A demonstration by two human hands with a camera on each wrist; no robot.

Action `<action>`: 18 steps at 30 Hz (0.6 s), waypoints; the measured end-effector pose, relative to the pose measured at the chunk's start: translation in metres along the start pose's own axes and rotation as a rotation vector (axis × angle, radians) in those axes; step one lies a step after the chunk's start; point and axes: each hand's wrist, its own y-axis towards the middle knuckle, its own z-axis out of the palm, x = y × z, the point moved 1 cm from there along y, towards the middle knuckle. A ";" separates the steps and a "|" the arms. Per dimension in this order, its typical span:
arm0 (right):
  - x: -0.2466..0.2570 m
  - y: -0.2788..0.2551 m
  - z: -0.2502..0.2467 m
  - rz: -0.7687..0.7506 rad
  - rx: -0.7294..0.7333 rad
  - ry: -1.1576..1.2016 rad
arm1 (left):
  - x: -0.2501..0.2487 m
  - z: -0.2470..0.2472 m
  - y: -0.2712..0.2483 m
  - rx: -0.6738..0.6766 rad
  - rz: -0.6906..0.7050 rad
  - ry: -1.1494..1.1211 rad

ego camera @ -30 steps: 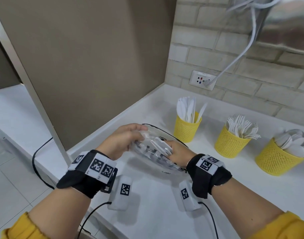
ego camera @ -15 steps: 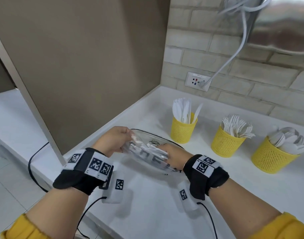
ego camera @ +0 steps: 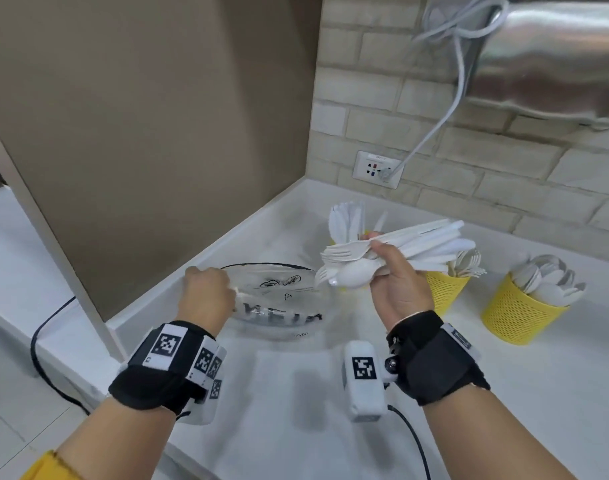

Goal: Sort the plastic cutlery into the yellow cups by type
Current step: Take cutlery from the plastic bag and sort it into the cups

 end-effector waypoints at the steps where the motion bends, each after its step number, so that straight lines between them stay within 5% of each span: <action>1: 0.002 -0.001 -0.003 -0.012 -0.037 -0.005 | -0.002 -0.002 0.000 -0.048 0.009 -0.079; 5: 0.014 -0.014 -0.014 -0.100 -0.062 -0.221 | -0.012 -0.017 -0.008 -0.157 0.069 -0.281; 8: 0.023 -0.027 -0.013 -0.262 0.087 -0.555 | -0.043 -0.035 -0.032 -0.180 0.236 -0.379; 9: 0.025 -0.027 -0.011 -0.332 0.170 -0.666 | -0.057 -0.038 -0.041 -0.057 0.255 -0.479; 11: 0.028 -0.027 -0.004 -0.442 0.379 -0.880 | -0.083 -0.039 -0.058 0.428 0.199 -0.812; 13: 0.028 -0.021 -0.006 -0.755 0.621 -1.225 | -0.100 -0.034 -0.068 0.880 0.193 -1.006; 15: 0.028 -0.017 -0.013 -1.020 0.829 -1.512 | -0.107 -0.022 -0.070 1.093 0.287 -1.088; 18: 0.024 -0.023 -0.018 -1.052 1.014 -1.622 | -0.115 -0.005 -0.074 1.217 0.309 -1.135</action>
